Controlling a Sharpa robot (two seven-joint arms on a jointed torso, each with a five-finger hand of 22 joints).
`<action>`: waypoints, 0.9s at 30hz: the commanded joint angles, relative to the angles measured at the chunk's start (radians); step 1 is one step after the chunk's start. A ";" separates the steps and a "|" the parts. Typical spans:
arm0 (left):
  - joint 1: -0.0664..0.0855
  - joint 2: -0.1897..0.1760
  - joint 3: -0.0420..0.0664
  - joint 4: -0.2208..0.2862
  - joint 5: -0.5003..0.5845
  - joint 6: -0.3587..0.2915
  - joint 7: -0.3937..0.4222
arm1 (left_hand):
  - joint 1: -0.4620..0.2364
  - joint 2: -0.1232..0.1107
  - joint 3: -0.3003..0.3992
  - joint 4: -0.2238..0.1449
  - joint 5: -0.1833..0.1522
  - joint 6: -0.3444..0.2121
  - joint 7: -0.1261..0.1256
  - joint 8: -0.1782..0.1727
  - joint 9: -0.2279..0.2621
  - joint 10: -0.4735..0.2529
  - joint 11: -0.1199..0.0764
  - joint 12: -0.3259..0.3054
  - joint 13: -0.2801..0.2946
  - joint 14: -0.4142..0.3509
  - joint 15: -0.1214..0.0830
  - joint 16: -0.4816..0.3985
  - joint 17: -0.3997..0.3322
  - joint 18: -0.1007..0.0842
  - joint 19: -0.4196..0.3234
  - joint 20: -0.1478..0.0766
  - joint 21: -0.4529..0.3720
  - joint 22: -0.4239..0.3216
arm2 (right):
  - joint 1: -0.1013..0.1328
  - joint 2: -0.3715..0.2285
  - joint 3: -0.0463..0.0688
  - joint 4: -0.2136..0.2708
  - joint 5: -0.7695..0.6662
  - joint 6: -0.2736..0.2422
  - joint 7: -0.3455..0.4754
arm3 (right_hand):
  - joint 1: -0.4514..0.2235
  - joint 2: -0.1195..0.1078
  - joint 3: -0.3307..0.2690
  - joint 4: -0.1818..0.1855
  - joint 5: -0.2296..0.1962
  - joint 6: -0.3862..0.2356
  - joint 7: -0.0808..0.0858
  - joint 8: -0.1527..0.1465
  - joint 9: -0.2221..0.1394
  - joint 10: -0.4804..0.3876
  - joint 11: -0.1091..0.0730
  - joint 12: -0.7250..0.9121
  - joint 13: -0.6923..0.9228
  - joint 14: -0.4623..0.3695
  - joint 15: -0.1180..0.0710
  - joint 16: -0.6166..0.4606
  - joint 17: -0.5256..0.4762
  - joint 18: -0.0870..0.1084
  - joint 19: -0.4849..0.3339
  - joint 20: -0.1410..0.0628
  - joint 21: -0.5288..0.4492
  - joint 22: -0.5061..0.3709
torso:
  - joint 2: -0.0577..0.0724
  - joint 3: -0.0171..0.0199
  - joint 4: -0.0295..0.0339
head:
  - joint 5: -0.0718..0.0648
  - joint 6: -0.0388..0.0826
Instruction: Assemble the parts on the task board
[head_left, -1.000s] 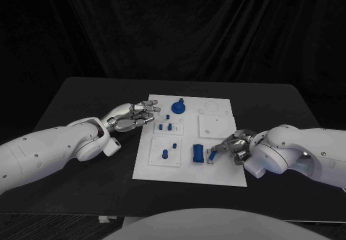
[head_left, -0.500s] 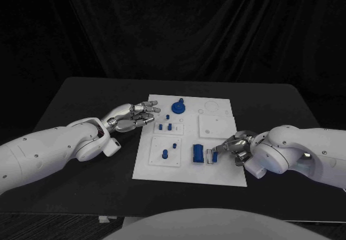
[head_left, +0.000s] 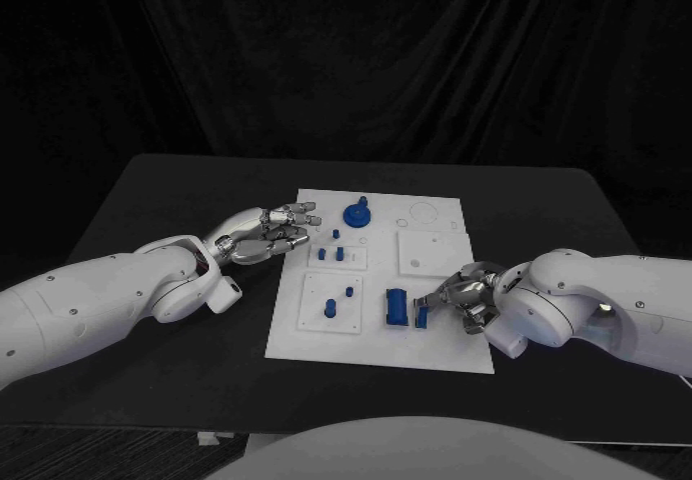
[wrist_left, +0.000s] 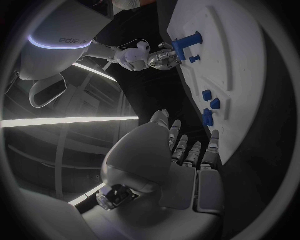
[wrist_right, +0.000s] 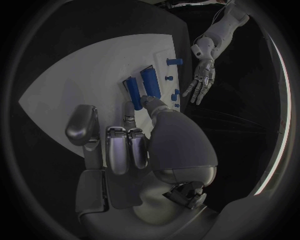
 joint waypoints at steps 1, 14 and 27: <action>-0.002 0.002 0.001 0.001 0.009 0.009 0.011 | 0.007 0.002 0.004 0.000 0.004 -0.001 0.005 0.006 0.000 -0.001 0.005 -0.002 0.001 0.002 -0.004 0.000 0.001 -0.004 0.006 0.002 0.004 0.000 | -0.003 -0.001 -0.002 0.004 -0.007 0.031 -0.007 | 0.007 0.017 0.080 -0.084 0.001 -0.002 -0.004 0.005 0.001 0.104 -0.002 0.003 0.263 0.095 -0.004 -0.002 0.230 0.010 0.006 -0.004 0.005 0.129 | 0.000 -0.0002 0.0004 | -0.002 0.000; -0.004 0.003 0.001 0.000 0.009 0.012 0.011 | 0.008 0.002 0.005 0.000 0.004 0.001 0.006 0.007 0.000 -0.002 0.006 -0.003 0.001 0.003 -0.003 0.000 0.001 -0.005 0.007 0.002 0.004 0.001 | -0.003 0.007 -0.002 -0.008 -0.061 0.072 -0.022 | -0.026 0.007 0.076 -0.078 -0.074 -0.018 -0.001 -0.005 -0.011 0.104 0.001 0.003 0.263 0.096 -0.001 0.001 0.234 0.014 0.000 -0.002 -0.017 0.125 | 0.000 0.0000 -0.0004 | 0.000 0.000; -0.005 0.003 0.001 0.000 0.009 0.015 0.009 | 0.008 0.002 0.005 0.000 0.004 0.001 0.006 0.007 0.000 -0.002 0.006 -0.003 0.001 0.003 -0.003 0.000 0.001 -0.005 0.007 0.002 0.004 0.001 | -0.003 0.010 -0.002 -0.012 -0.072 0.042 -0.017 | -0.049 0.005 0.068 -0.063 -0.118 -0.017 0.000 -0.010 -0.019 0.104 0.004 0.003 0.263 0.096 0.001 0.001 0.234 0.014 0.001 0.000 -0.019 0.125 | 0.001 -0.0001 0.0003 | 0.002 0.000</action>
